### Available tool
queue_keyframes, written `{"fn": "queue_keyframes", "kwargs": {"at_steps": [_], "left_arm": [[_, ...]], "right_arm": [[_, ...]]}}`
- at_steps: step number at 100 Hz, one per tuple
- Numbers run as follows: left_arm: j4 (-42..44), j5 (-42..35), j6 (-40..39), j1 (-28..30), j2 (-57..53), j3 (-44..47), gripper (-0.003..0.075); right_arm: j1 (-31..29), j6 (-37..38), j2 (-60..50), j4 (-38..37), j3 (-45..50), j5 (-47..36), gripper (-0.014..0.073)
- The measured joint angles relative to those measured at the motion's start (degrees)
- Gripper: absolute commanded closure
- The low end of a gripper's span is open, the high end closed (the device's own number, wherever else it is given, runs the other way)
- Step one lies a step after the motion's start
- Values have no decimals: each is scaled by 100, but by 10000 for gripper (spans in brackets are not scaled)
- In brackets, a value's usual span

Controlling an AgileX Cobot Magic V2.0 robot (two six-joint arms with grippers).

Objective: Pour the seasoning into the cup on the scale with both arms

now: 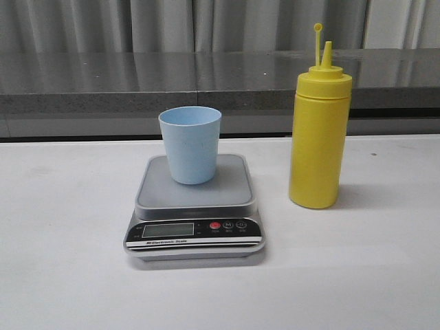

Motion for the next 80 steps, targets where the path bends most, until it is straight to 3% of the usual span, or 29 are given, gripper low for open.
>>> {"fn": "queue_keyframes", "kwargs": {"at_steps": [18,46,80], "left_arm": [[42,92,0,0,-38,13,368],[55,103,0,0,-38,13,740],[55,113,0,0,-38,13,738]], "right_arm": [[0,0,0,0,0,0,661],[0,0,0,0,0,0,661],[0,0,0,0,0,-53,661]]}}
